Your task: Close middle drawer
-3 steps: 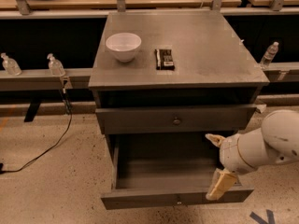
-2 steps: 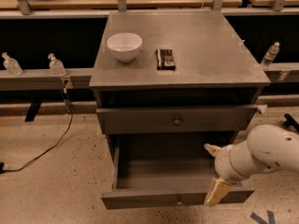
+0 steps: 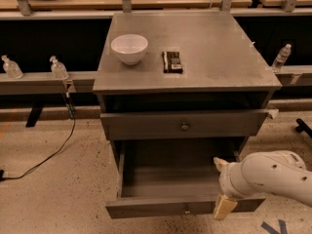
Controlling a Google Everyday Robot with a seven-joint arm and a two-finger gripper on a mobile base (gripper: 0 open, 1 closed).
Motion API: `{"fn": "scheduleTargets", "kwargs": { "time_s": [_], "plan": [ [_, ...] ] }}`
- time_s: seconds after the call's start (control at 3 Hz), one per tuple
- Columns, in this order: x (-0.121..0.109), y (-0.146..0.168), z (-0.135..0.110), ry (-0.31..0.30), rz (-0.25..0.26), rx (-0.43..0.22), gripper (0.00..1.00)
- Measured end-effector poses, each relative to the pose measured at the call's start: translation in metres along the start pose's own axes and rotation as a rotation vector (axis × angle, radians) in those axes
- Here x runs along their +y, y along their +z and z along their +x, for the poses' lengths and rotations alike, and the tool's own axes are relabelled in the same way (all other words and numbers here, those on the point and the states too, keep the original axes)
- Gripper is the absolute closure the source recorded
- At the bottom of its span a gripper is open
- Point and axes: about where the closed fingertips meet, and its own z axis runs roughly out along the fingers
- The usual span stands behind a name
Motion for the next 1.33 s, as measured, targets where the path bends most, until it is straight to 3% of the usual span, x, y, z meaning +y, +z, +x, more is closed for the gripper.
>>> {"fn": "scheduleTargets", "kwargs": {
  "time_s": [0.33,0.67,1.33],
  "plan": [
    [-0.005,0.01,0.007,0.019,0.013,0.001,0.0],
    [-0.003,0.047,0.027,0.026,0.03,0.031,0.0],
    [-0.007,0.092,0.041,-0.097,0.06,0.04,0.0]
  ]
}}
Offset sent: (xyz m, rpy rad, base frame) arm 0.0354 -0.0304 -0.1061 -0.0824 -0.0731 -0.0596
